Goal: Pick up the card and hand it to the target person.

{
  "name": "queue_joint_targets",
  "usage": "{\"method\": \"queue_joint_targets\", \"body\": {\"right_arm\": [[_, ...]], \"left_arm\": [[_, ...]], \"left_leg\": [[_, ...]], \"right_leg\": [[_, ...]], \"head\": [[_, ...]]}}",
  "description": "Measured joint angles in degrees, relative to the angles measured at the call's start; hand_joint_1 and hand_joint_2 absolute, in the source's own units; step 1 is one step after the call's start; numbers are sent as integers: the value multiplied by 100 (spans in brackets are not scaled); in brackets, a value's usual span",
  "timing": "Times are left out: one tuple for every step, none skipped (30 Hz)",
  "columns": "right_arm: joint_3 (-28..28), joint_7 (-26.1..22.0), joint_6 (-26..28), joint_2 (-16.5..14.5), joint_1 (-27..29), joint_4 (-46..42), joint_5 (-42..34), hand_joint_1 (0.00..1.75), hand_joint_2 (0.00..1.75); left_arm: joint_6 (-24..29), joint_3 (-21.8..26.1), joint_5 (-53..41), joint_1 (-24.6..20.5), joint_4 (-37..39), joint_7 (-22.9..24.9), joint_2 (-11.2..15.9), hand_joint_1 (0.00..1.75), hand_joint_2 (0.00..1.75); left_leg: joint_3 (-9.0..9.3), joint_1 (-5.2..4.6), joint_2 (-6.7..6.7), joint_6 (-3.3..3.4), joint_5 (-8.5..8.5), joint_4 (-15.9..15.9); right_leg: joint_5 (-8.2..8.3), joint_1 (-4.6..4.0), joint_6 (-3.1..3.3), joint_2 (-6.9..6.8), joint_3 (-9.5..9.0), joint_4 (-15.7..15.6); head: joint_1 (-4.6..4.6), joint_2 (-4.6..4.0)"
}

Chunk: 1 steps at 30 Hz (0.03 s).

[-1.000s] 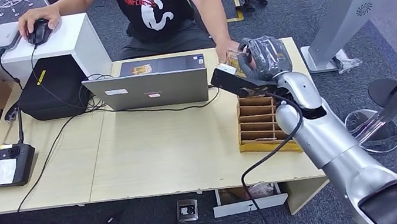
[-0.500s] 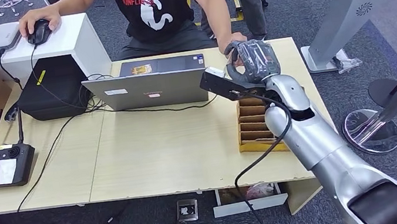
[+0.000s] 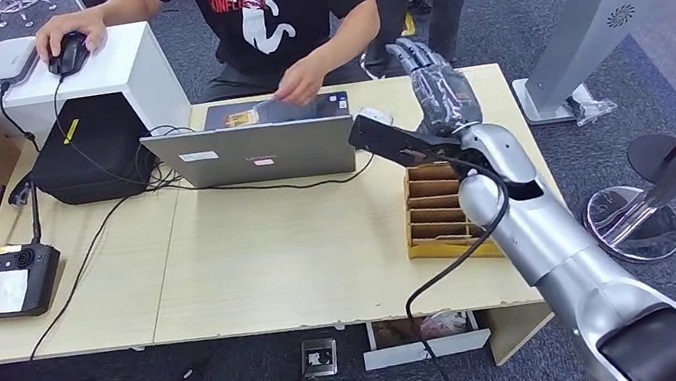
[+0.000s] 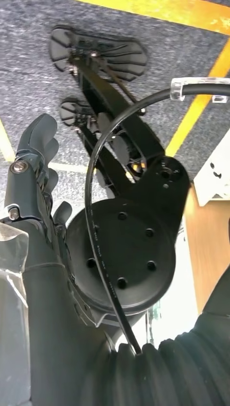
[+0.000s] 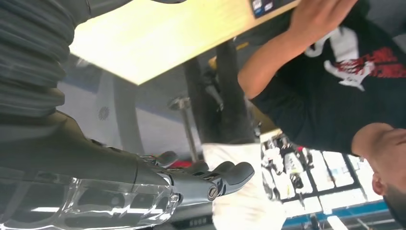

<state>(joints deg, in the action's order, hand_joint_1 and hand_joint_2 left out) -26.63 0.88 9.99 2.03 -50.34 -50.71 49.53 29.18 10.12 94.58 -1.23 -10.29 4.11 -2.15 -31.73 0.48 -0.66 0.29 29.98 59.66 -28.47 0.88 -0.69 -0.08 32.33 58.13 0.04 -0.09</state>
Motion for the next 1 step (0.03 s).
{"method": "queue_joint_targets", "body": {"right_arm": [[25, -57, -71, 36, 15, -38, -106, 0, 175]], "left_arm": [[16, 1, 0, 2, 0, -4, -5, 0, 175]], "left_leg": [[0, 0, 0, 0, 0, 0]], "right_leg": [[0, 0, 0, 0, 0, 0]], "head": [[0, 0]]}}
